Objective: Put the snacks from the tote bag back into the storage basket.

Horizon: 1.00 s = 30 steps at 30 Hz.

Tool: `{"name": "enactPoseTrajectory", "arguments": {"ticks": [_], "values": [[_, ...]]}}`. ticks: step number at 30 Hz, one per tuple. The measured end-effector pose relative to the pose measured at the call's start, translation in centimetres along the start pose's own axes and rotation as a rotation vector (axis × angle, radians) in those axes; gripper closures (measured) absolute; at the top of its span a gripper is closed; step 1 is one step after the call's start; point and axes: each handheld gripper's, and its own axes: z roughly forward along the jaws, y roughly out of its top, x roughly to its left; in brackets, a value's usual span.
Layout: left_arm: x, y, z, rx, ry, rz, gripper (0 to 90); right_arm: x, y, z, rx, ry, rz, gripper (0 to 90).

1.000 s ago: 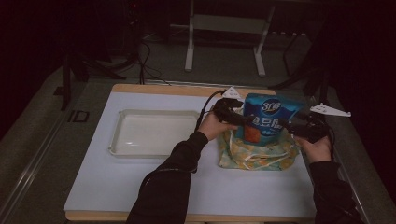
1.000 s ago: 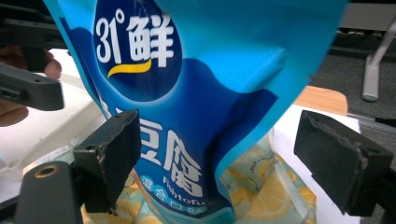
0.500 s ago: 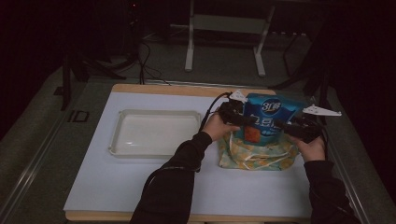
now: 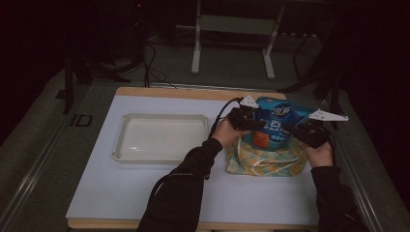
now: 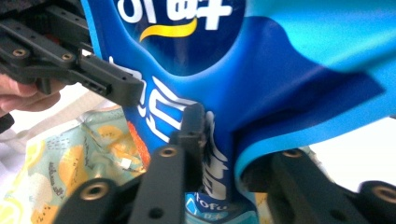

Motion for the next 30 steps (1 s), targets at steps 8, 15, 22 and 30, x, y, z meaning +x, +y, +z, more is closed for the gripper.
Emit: {"name": "enactPoseTrajectory", "arguments": {"ticks": [8, 15, 22, 30], "values": [[0.0, 0.1, -0.1, 0.005, 0.003, 0.010, 76.8, 0.5, 0.2, 0.2, 0.002, -0.029, -0.024, 83.5], [0.0, 0.7, -0.6, 0.003, 0.004, 0.011, 81.5, 0.6, 0.8, 0.0, -0.006, -0.035, -0.027, 84.7], [-0.3, 2.2, -1.6, -0.005, 0.003, 0.021, 83.9, 1.0, 1.9, -0.8, -0.030, -0.037, -0.026, 85.3], [-0.8, 4.1, -2.7, -0.003, 0.003, 0.039, 85.0, 1.4, 3.4, -2.1, -0.046, -0.042, -0.041, 85.9]]}}
